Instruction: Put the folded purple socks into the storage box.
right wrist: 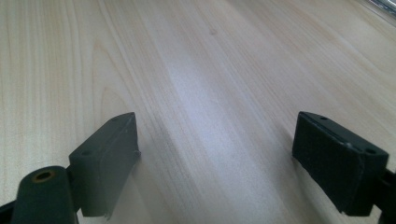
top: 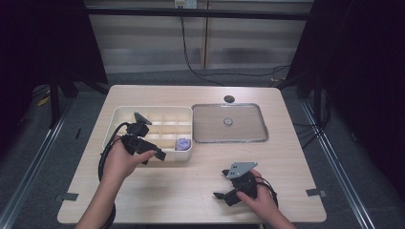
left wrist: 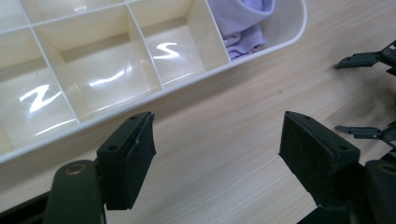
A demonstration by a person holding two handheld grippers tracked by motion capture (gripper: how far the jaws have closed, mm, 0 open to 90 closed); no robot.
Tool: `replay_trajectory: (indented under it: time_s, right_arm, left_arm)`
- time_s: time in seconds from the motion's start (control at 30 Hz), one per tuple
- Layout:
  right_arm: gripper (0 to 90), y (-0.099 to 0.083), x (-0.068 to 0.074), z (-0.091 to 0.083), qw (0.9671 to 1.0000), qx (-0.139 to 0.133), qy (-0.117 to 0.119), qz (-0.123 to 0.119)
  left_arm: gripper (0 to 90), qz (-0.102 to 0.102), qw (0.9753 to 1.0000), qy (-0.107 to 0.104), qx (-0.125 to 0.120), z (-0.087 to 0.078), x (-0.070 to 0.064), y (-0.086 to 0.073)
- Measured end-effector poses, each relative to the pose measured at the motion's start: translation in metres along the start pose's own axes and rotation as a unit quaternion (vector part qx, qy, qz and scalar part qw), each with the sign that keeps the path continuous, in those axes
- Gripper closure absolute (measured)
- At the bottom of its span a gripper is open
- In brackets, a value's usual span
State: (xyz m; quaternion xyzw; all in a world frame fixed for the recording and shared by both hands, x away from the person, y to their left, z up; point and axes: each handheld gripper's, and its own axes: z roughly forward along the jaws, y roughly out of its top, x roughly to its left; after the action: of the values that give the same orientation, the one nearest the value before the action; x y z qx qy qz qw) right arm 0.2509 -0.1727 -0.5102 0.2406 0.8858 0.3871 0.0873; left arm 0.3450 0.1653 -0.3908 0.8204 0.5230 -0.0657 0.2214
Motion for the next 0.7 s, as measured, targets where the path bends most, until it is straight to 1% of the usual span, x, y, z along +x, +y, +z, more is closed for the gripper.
replay_trajectory:
  time_s: [0.17,0.3,0.33,0.43,0.47,0.5,0.57,0.6,0.63,0.7]
  right_arm:
    - [13.8,0.0,0.0,0.0,1.0,-0.001,-0.001,0.0]
    - [13.8,0.0,0.0,0.0,1.0,-0.001,-0.001,0.0]
    - [13.8,0.0,0.0,0.0,1.0,-0.001,0.0,-0.001]
    - [13.8,0.0,0.0,0.0,1.0,-0.001,-0.001,-0.001]
    - [13.8,0.0,0.0,0.0,1.0,-0.001,-0.001,-0.001]
    - [13.8,0.0,0.0,0.0,1.0,-0.001,0.0,-0.001]
    - [13.8,0.0,0.0,0.0,1.0,-0.001,0.0,-0.001]
    - [13.8,0.0,0.0,0.0,1.0,-0.001,-0.001,-0.001]
    - [13.8,0.0,0.0,0.0,1.0,-0.001,0.0,-0.001]
    - [13.8,0.0,0.0,0.0,1.0,0.0,0.0,-0.001]
  left_arm:
    - [25.8,-0.005,1.0,-0.003,-0.002,0.004,0.004,-0.007]
    - [25.9,-0.013,0.9999,-0.004,-0.003,0.008,0.008,-0.013]
    - [25.9,-0.015,0.9998,-0.008,-0.004,0.009,0.009,-0.014]
    - [25.9,-0.014,0.9999,-0.006,-0.001,0.012,0.012,-0.018]
    - [25.9,-0.015,0.9999,-0.008,-0.002,0.013,0.013,-0.019]
    - [25.9,-0.02,0.9997,-0.01,-0.005,0.014,0.012,-0.02]
    - [26.0,-0.015,0.9999,-0.008,-0.002,0.016,0.014,-0.022]
    - [26.1,-0.019,0.9998,-0.007,-0.003,0.018,0.014,-0.023]
    - [26.0,-0.018,0.9998,-0.009,-0.001,0.019,0.014,-0.025]
    - [26.1,-0.019,0.9998,-0.009,-0.003,0.022,0.016,-0.027]
